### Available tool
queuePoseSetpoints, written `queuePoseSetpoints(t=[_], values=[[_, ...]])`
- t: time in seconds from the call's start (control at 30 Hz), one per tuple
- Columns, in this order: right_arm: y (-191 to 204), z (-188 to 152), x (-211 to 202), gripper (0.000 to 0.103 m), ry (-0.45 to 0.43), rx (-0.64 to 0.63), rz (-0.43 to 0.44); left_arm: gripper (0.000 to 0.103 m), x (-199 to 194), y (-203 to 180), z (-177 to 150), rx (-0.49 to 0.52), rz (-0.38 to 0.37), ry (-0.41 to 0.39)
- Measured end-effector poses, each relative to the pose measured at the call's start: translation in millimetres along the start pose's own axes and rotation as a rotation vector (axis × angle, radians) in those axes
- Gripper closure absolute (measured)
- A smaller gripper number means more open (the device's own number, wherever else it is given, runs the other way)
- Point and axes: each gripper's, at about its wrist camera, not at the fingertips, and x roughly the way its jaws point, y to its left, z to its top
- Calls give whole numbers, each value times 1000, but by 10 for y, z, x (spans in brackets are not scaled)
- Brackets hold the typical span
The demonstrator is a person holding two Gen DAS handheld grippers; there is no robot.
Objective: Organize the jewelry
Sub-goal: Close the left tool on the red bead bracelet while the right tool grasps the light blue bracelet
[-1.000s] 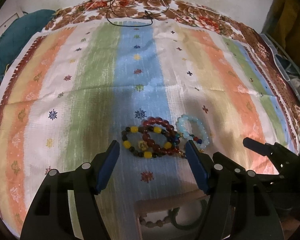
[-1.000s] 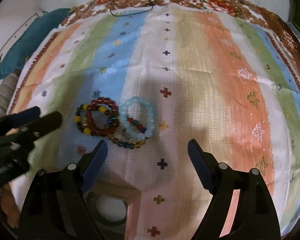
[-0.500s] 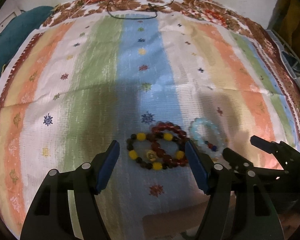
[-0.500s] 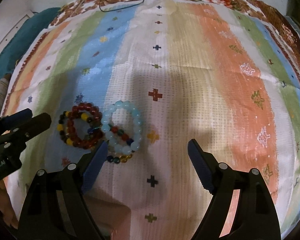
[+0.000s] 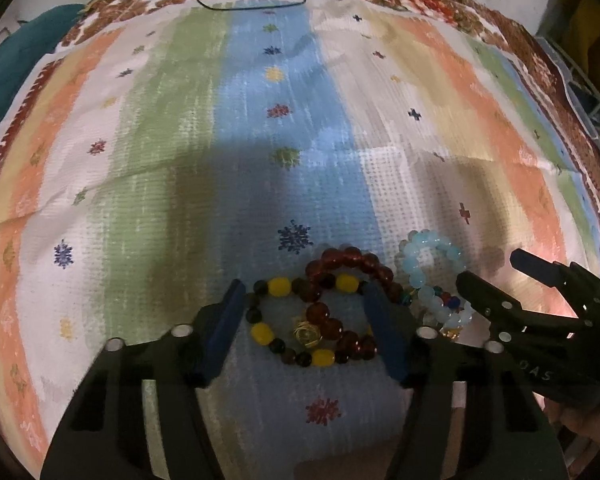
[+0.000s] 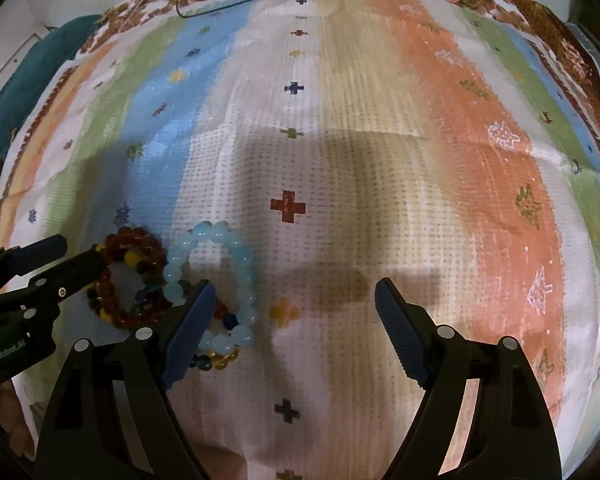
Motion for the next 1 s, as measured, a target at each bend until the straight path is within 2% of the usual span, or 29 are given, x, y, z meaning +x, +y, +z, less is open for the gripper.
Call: queuePoseSetpoints(t=[0.03,0.1,0.2,0.27,0.4,0.43,0.47,0.53,0.67,0.87,1.0], values=[[4,5,17,34,4,-2,-2,55,32,-3,6,0,-2,13],[12,19,54,34,10,-5,-4,57,89,-27,7,8,-10,31],[31,33,79,36,9,-17,-20,70,158,-53,12,28,-10,57],[34,32,73,45,6,-21,-9,71,170,-53,21,32,-12,62],[5,30,83,55,12,-16,5,71,209,-64,27,51,-11,82],[10,24,80,61,12,-19,8,76,218,-72,20,58,3,85],[14,20,82,66,13,-21,11,86,230,-83,9,66,15,93],[31,11,81,75,16,-32,16,89,289,-98,-13,66,8,128],[45,7,55,91,8,-46,11,90,218,-36,-10,33,-1,90],[118,-22,-83,91,-27,-110,-36,90,28,-87,-106,64,23,49],[156,-47,-238,91,-56,-127,-30,90,-173,-162,-152,97,39,8]])
